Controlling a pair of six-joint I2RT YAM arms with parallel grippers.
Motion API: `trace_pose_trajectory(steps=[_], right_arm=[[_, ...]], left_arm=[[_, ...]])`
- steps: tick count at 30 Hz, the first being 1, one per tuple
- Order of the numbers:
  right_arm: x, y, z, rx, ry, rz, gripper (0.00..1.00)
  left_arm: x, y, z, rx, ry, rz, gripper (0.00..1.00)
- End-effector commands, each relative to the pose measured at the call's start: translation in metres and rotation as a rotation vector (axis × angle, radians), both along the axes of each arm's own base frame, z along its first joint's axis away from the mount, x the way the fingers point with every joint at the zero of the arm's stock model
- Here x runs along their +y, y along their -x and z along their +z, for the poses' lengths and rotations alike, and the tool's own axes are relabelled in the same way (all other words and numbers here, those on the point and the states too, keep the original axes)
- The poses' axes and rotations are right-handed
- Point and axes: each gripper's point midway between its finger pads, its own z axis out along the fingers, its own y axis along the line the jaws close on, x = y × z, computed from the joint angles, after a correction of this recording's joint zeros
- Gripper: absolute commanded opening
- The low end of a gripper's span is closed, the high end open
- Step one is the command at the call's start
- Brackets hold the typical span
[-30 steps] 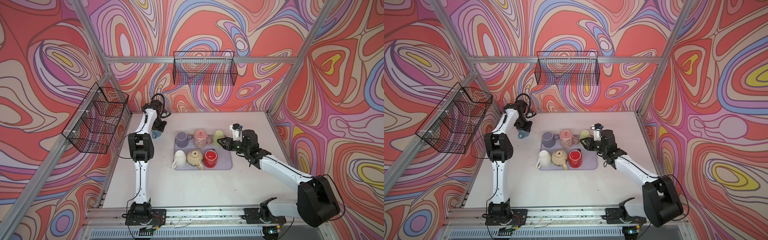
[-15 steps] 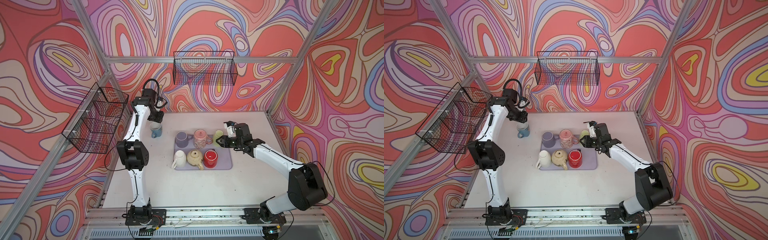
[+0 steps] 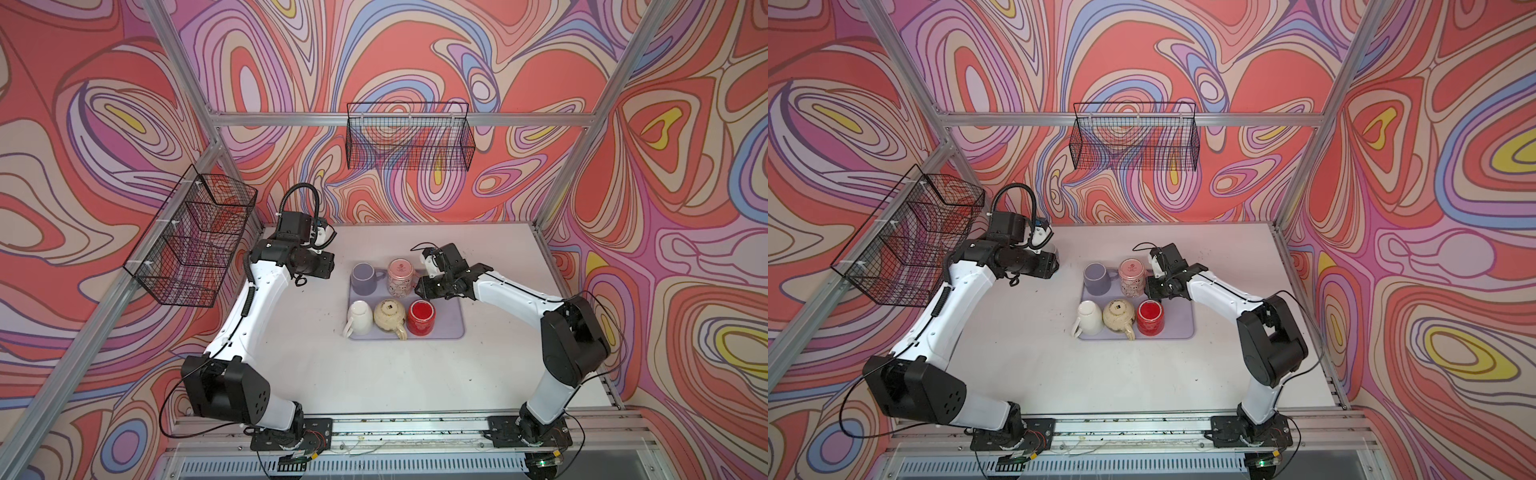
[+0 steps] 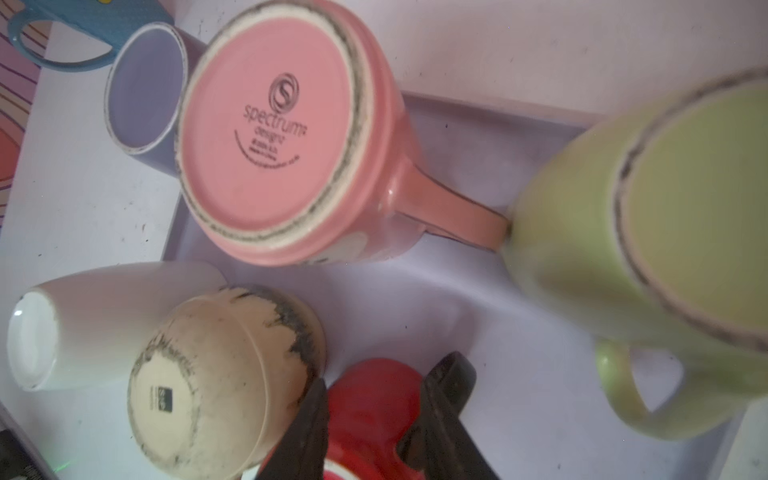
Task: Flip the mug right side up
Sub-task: 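Release the blue mug with the left gripper while the right gripper reaches the red mug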
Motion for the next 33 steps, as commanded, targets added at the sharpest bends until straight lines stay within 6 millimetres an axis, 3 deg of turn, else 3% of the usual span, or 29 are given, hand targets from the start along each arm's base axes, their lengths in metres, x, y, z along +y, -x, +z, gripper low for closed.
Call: trace_pose_trajectory(steps=[1, 6, 12, 16, 24, 33], right_arm=[[-0.014, 0.002, -0.017, 0.067, 0.161, -0.061, 0.36], [-0.003, 0.008, -0.033, 0.142, 0.25, -0.097, 0.39], [-0.006, 0.008, -0.05, 0.19, 0.298, -0.182, 0.41], [-0.013, 0.011, -0.06, 0.211, 0.309, -0.236, 0.31], [-0.039, 0.017, -0.051, 0.169, 0.336, -0.364, 0.08], [-0.075, 0.035, -0.037, 0.16, 0.353, -0.47, 0.1]], left_arm=[[-0.001, 0.002, -0.002, -0.032, 0.024, 0.014, 0.56], [-0.008, 0.002, -0.008, -0.057, 0.071, 0.001, 0.55], [-0.012, 0.006, -0.017, -0.046, 0.089, -0.016, 0.55], [-0.014, 0.009, -0.017, -0.049, 0.101, -0.026, 0.55], [-0.019, 0.01, -0.019, -0.038, 0.129, -0.041, 0.54], [-0.024, 0.009, -0.021, -0.027, 0.149, -0.053, 0.54]])
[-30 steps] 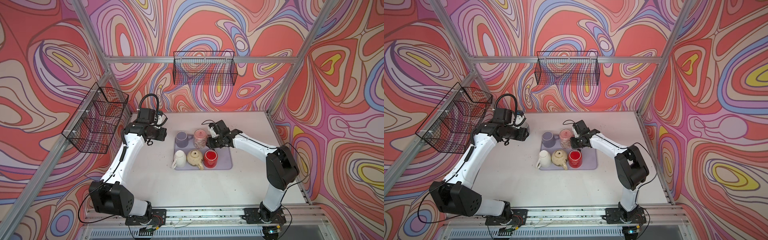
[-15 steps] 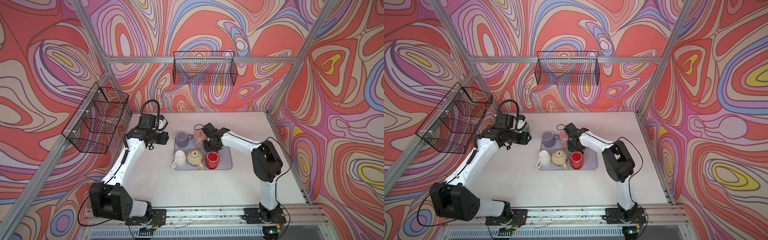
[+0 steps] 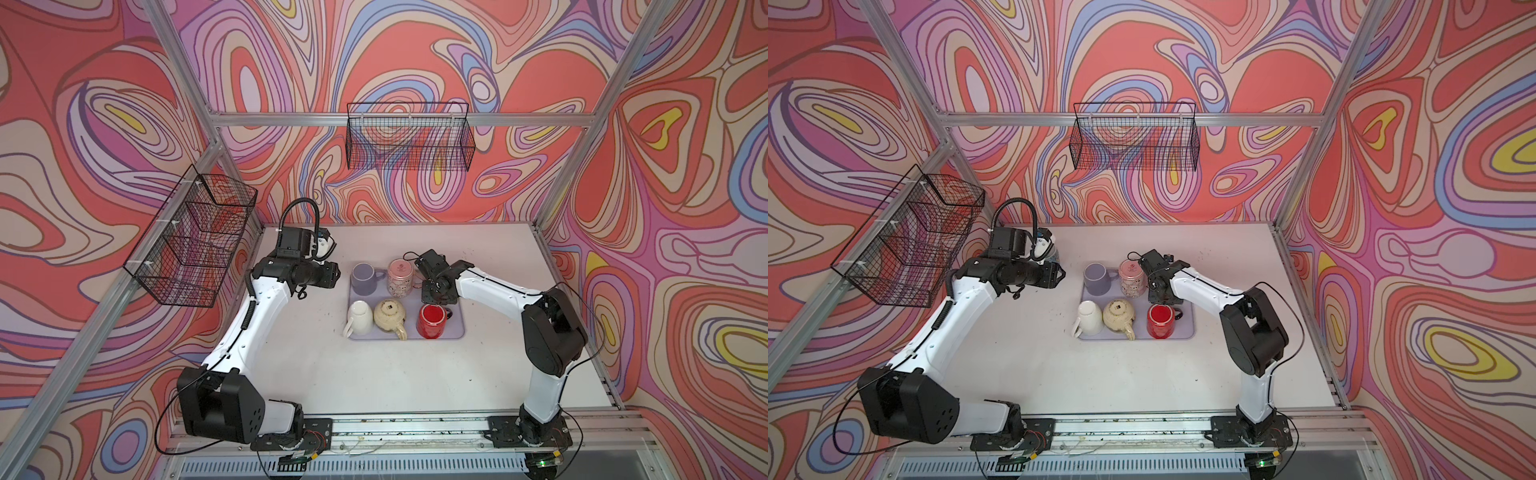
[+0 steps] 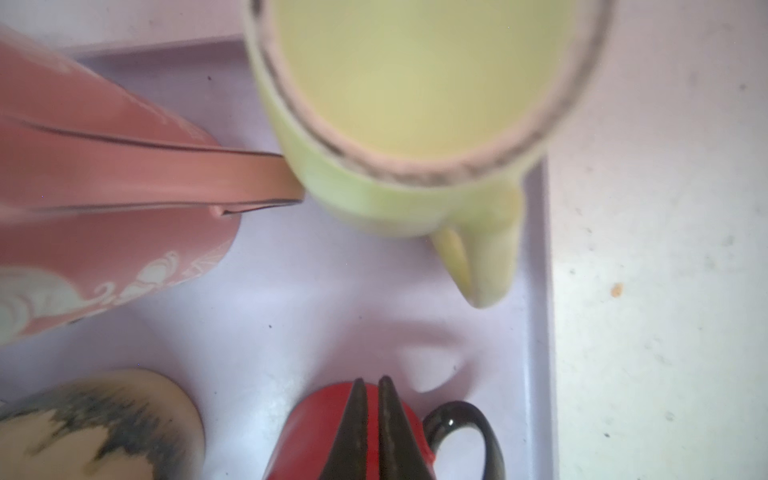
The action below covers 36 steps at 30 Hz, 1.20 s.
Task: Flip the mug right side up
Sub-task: 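Release the blue mug with the left gripper while the right gripper reaches the red mug, then grasp the upside-down red mug by its handle with the right gripper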
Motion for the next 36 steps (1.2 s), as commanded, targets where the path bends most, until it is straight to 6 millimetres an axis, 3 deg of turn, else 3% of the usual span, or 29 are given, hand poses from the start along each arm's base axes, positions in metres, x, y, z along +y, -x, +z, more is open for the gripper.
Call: trace_pose_trajectory(steps=[1, 7, 11, 16, 20, 22, 26, 29, 36], right_arm=[[-0.021, 0.023, -0.005, 0.064, 0.038, -0.039, 0.11], [-0.03, 0.04, -0.001, 0.098, -0.041, 0.021, 0.17], [-0.035, 0.038, 0.012, 0.068, -0.085, 0.125, 0.21], [-0.047, 0.03, 0.028, 0.003, 0.003, 0.28, 0.25], [-0.04, 0.037, 0.038, -0.081, -0.022, 0.415, 0.25], [-0.037, 0.044, 0.039, -0.12, -0.031, 0.497, 0.25], [-0.053, 0.05, 0.032, -0.218, 0.067, 0.562, 0.26], [-0.051, 0.058, 0.034, -0.273, 0.08, 0.674, 0.27], [-0.044, 0.07, 0.013, -0.217, 0.123, 0.881, 0.3]], left_arm=[[-0.004, 0.001, -0.001, 0.001, 0.021, -0.01, 0.54], [-0.005, 0.0, -0.003, 0.011, 0.026, -0.014, 0.54], [-0.006, 0.0, -0.003, 0.009, 0.028, -0.017, 0.54], [-0.006, 0.0, -0.003, 0.007, 0.029, -0.021, 0.53], [-0.006, 0.0, -0.004, 0.006, 0.028, -0.027, 0.53], [-0.009, 0.001, -0.004, 0.004, 0.036, -0.037, 0.53], [-0.013, 0.002, -0.002, 0.001, 0.054, -0.057, 0.53], [-0.019, 0.004, 0.002, -0.018, 0.078, -0.089, 0.53], [-0.044, 0.019, 0.014, -0.067, 0.145, -0.209, 0.53]])
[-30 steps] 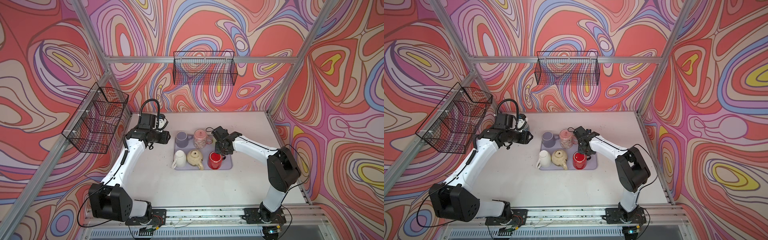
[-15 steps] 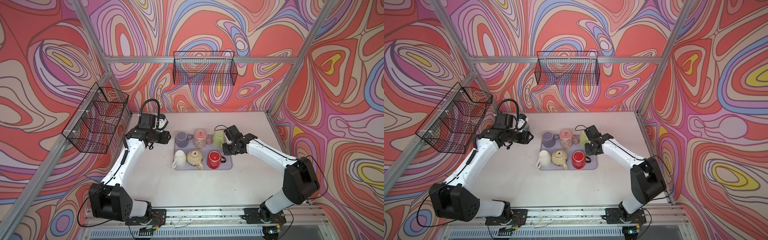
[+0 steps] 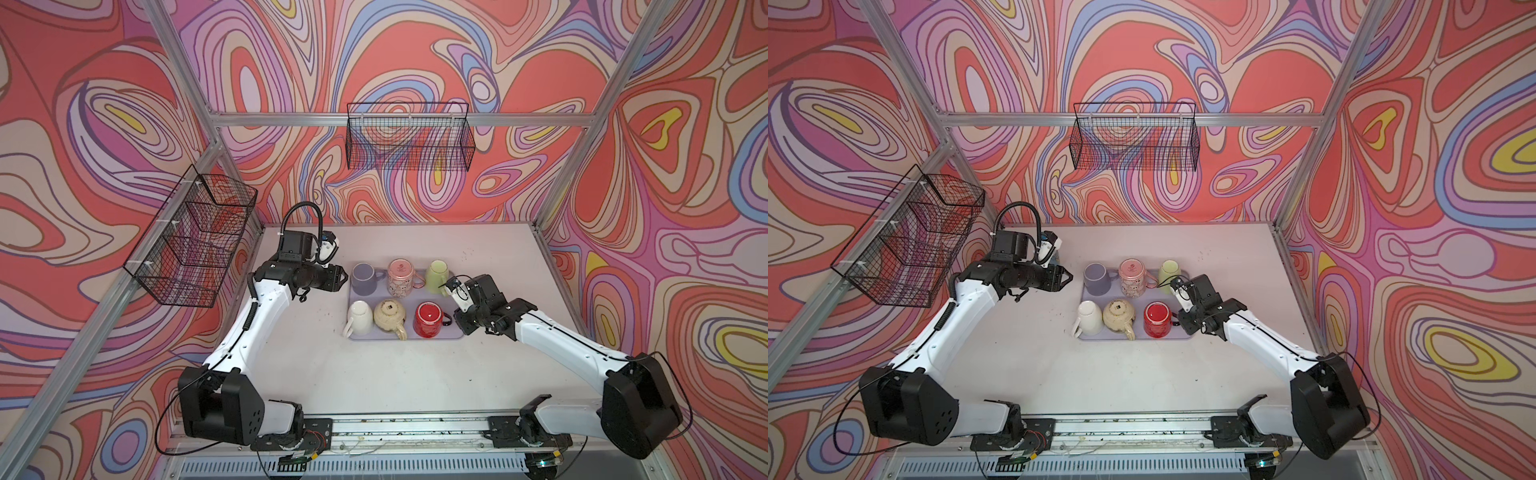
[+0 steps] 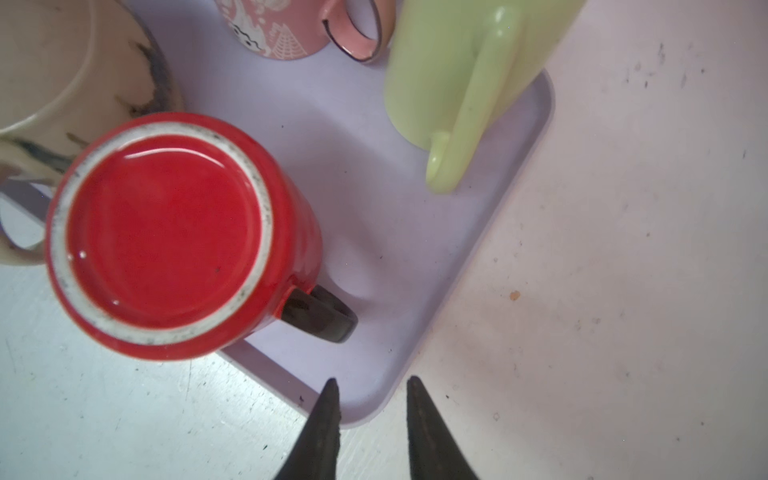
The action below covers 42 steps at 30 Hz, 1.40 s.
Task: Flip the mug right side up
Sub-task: 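Grasp the upside-down red mug by its handle with the right gripper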
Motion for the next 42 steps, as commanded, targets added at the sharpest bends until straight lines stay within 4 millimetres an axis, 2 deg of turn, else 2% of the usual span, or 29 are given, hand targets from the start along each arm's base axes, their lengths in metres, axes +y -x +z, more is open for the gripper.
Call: trace_pose_trajectory(steps=[1, 6, 16, 20, 27, 32, 37, 42], right_arm=[[0.009, -0.002, -0.012, -0.018, 0.044, 0.149, 0.3], [0.019, 0.004, -0.028, 0.022, 0.043, 0.26, 0.31], [0.029, 0.005, -0.055, 0.07, 0.068, 0.376, 0.29], [0.033, 0.009, -0.057, 0.08, 0.046, 0.4, 0.28], [0.044, 0.021, -0.047, 0.056, 0.006, 0.439, 0.25], [0.048, 0.022, -0.059, 0.071, 0.031, 0.448, 0.24], [0.049, 0.012, -0.067, 0.051, 0.052, 0.425, 0.23], [0.048, 0.007, -0.072, 0.045, 0.062, 0.397, 0.11]], left_arm=[[-0.021, 0.011, 0.02, -0.084, 0.051, -0.111, 0.54], [-0.034, 0.024, 0.024, -0.11, 0.078, -0.181, 0.54], [-0.037, 0.028, 0.025, -0.109, 0.082, -0.199, 0.54], [-0.036, 0.029, 0.026, -0.114, 0.08, -0.2, 0.54], [-0.036, 0.028, 0.025, -0.112, 0.077, -0.197, 0.54], [-0.035, 0.028, 0.024, -0.108, 0.073, -0.197, 0.53], [-0.035, 0.028, 0.024, -0.112, 0.069, -0.194, 0.54], [-0.035, 0.028, 0.025, -0.116, 0.068, -0.195, 0.54]])
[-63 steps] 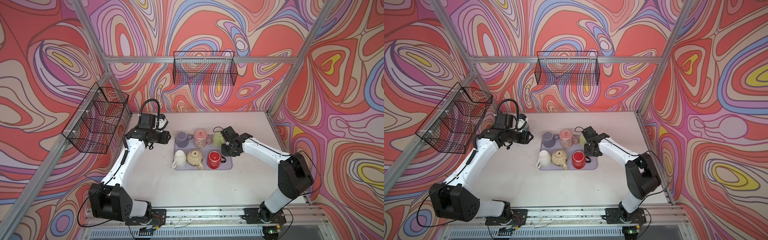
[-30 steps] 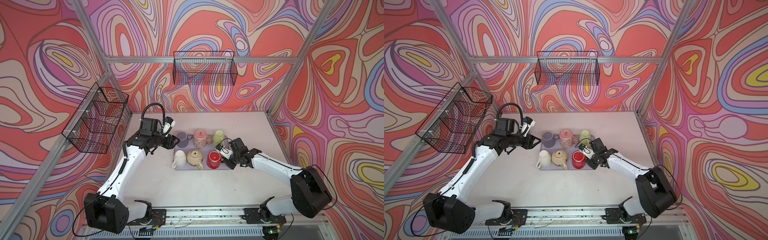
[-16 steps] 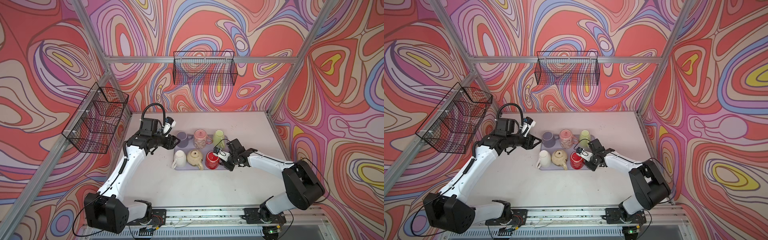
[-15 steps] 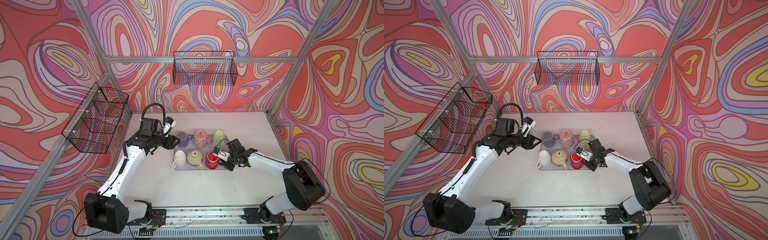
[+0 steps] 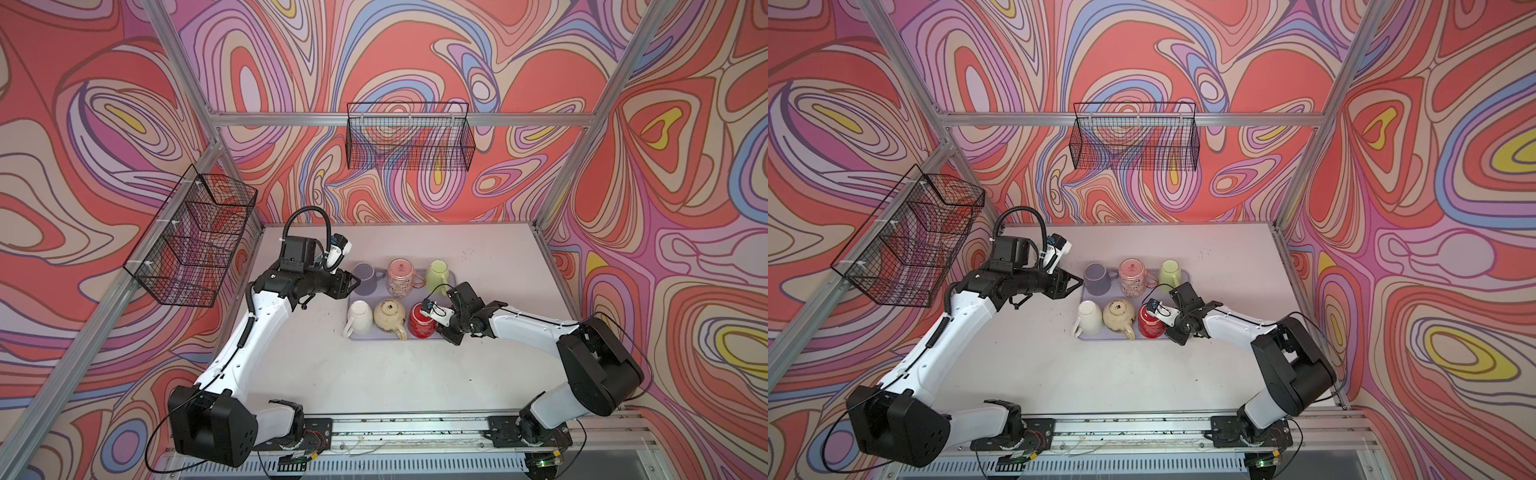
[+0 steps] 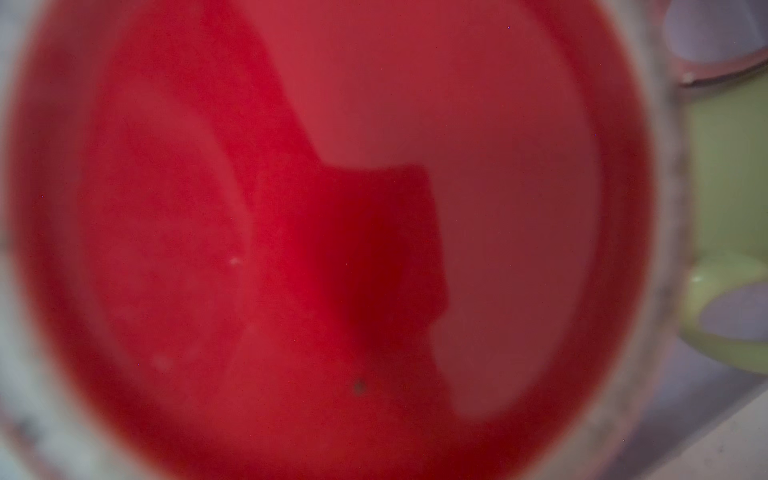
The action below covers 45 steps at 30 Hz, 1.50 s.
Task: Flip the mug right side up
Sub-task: 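Grasp the upside-down red mug by its handle with the right gripper, then lift the red mug with the right gripper while the left gripper moves toward it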
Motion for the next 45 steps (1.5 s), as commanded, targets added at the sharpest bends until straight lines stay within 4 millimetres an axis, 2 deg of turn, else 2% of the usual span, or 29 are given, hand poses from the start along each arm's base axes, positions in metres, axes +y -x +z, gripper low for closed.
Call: trace_pose_trajectory(steps=[1, 5, 9, 21, 28, 32, 36, 41, 45], right_arm=[[-0.001, -0.005, -0.007, -0.014, 0.018, -0.024, 0.08], [0.0, -0.005, -0.009, 0.001, 0.018, -0.036, 0.02], [0.003, -0.011, 0.001, -0.014, -0.007, -0.071, 0.0], [0.011, -0.024, 0.069, -0.149, -0.196, -0.173, 0.0], [0.011, -0.03, 0.096, -0.157, -0.294, -0.226, 0.0], [0.012, -0.04, 0.133, -0.211, -0.426, -0.255, 0.0], [0.014, -0.049, 0.169, -0.248, -0.563, -0.267, 0.0], [0.015, -0.064, 0.208, -0.252, -0.73, -0.308, 0.0], [0.024, -0.072, 0.244, -0.252, -0.902, -0.293, 0.0]], left_arm=[[-0.001, 0.004, 0.002, -0.02, -0.003, -0.018, 0.53], [-0.001, 0.004, 0.003, -0.022, -0.004, -0.018, 0.54], [0.0, 0.004, 0.002, -0.022, -0.007, -0.015, 0.54], [0.0, -0.001, 0.002, -0.022, 0.005, 0.012, 0.53], [-0.002, -0.007, 0.008, -0.03, 0.05, 0.036, 0.54], [-0.005, -0.01, 0.018, -0.045, 0.081, 0.058, 0.54], [-0.007, -0.01, 0.037, -0.084, 0.141, 0.078, 0.55], [-0.027, -0.012, 0.056, -0.079, 0.339, 0.045, 0.56], [-0.047, -0.017, 0.068, -0.057, 0.512, -0.001, 0.56]])
